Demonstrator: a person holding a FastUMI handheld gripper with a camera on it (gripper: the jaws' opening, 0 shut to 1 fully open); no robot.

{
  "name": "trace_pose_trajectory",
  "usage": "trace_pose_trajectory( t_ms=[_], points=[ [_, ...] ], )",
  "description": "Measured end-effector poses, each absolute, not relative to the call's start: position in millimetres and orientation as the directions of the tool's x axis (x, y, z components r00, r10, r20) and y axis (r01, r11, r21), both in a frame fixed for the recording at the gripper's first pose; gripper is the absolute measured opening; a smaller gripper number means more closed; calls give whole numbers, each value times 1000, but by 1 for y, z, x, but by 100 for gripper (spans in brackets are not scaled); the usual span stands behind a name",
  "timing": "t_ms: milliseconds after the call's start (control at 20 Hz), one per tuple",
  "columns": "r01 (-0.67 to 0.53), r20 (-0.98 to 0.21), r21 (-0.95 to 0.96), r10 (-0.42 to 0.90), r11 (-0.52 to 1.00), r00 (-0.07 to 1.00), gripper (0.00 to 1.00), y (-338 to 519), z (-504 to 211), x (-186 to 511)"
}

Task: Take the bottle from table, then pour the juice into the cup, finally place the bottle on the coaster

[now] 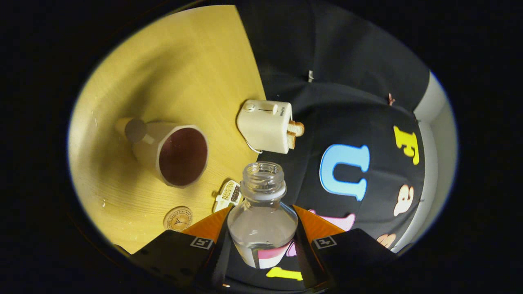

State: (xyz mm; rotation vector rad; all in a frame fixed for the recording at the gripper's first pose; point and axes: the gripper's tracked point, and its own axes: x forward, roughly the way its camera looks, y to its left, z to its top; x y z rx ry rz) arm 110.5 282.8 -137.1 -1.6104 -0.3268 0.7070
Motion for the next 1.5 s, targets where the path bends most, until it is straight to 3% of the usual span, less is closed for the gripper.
trace_pose_trajectory(
  t_ms=[450, 750, 1000, 1500],
  points=[
    [-502, -347, -802, 433, 323, 832, 73, 219, -99, 126],
    [-557, -273, -473, 488, 682, 829, 74, 209, -74, 138],
    [-552, -196, -236, 517, 799, 833, 73, 192, -57, 155],
    [-555, -185, 56, 555, 830, 811, 73, 175, -111, 204]
  ],
)
